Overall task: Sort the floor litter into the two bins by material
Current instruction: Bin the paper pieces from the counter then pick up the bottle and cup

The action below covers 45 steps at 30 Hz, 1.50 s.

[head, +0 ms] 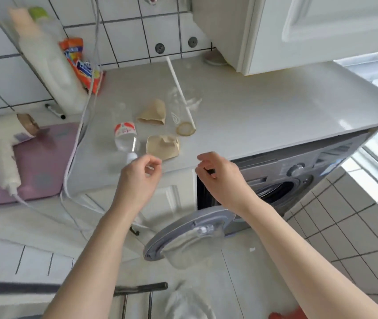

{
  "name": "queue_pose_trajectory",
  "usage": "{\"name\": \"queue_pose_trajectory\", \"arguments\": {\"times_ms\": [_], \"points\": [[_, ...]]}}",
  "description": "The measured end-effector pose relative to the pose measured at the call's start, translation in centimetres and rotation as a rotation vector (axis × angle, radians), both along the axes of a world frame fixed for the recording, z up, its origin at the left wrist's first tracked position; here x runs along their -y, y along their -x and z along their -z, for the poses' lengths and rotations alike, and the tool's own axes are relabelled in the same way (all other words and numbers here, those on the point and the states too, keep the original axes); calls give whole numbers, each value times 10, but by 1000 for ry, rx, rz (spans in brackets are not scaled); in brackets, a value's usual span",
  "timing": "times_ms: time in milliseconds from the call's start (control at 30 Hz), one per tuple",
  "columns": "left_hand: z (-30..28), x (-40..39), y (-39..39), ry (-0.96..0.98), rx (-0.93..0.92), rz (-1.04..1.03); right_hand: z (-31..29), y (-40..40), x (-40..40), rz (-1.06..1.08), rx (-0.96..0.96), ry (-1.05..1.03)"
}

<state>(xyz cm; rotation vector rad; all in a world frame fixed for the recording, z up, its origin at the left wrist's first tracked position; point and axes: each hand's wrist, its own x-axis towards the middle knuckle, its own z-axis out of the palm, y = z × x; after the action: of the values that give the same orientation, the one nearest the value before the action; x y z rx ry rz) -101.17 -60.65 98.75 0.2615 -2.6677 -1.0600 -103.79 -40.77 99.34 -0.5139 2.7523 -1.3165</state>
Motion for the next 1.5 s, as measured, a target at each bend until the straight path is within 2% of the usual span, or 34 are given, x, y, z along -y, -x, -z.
{"name": "queue_pose_trajectory", "arguments": {"times_ms": [133,267,467,567,667,1000,1167,1367,1500], "points": [[-7,30,63,17,-27,75,3,42,36,57,-22,-37],[-15,52,125,144,-21,104,6,74,73,70,-47,-142],[-18,68,209,252,260,132,19,98,108,51,43,-294],[-8,73,240,285,414,164,25,101,114,45,80,-290],[0,76,257,300,482,221,29,103,115,72,93,-273],[7,77,266,221,320,155,30,106,113,184,104,-58],[0,77,263,168,240,140,28,106,110,252,197,-18],[-11,82,246,-8,109,19,26,100,105,353,282,72],[-31,83,215,-157,29,-82,27,84,92,402,402,270]]}}
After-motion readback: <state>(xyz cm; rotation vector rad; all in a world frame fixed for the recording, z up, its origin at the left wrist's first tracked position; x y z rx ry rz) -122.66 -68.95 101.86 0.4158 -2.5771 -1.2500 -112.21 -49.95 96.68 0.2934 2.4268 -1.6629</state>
